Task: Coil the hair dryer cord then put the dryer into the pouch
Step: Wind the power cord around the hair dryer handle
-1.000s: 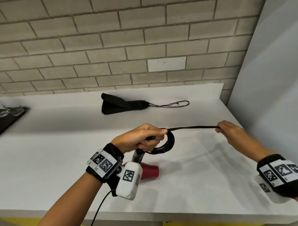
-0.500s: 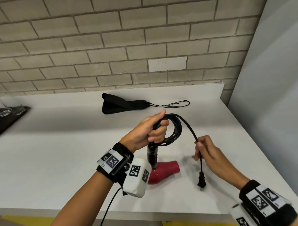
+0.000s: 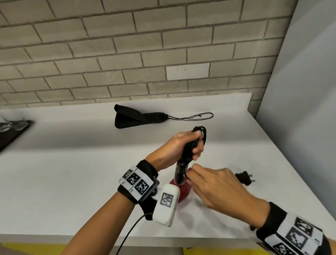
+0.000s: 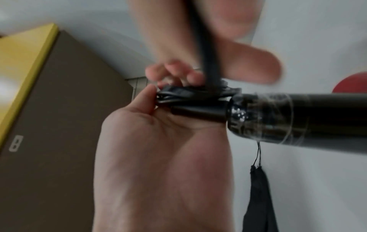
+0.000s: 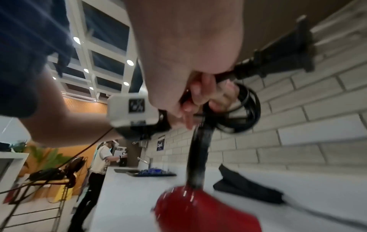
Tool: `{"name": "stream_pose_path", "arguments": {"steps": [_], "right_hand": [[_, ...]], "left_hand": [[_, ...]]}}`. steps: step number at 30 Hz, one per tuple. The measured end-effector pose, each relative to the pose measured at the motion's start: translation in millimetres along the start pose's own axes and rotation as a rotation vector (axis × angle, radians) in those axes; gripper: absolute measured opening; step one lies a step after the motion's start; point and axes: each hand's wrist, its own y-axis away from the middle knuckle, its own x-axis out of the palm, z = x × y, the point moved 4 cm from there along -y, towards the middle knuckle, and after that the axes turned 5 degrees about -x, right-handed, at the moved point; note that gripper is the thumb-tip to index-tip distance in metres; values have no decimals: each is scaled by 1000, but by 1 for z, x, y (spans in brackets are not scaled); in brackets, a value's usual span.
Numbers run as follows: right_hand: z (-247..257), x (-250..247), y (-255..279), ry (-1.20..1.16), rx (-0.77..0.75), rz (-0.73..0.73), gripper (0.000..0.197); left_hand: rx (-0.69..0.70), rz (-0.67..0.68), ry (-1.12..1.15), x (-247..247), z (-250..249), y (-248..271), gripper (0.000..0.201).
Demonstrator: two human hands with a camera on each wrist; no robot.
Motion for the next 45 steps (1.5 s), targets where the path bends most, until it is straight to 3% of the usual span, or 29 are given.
{"name": "stream_pose_path", "arguments": {"steps": [4,7,9,11,16,20,23,26,32,36,41,45], "right_hand": [[-8,-38,-12,177,-192,-194,9],[-14,-59,-23,99,-221,-314,11],[-27,-64,-31,-15,-236,-303,17],[-45,-61,-34,-73,-279,-244,10],[-82,-49,-28,-98,-247,-160,13],[-91,-36,-18,8,-193,-133,40],[-94,-38,-15,119,-124,-189,24],[-98,-40,-16,106,-75,-203,13],[-93,-34,-20,-578,109,-355,19],[-93,-28,-21,-928,224,-256,22],[-89,-20,-14,-1239,262,-205,20],[-92,-19,-12,-1327,293,-222,22]], "left_hand": [[-44,-18,-156,2,6,4,30],[-23,35,-311,11,7,8,20],[-43,63,-308,18,6,12,25],[-38,83,-275,20,3,14,32],[-92,194,-27,18,1,16,34],[-133,347,76,15,2,17,40],[-125,417,120,17,1,20,17],[-143,449,155,18,3,20,11],[-95,571,208,27,-10,16,21],[-109,592,160,22,-13,16,23],[-128,575,-98,15,-19,21,24],[-131,491,-287,16,-27,23,22]]}}
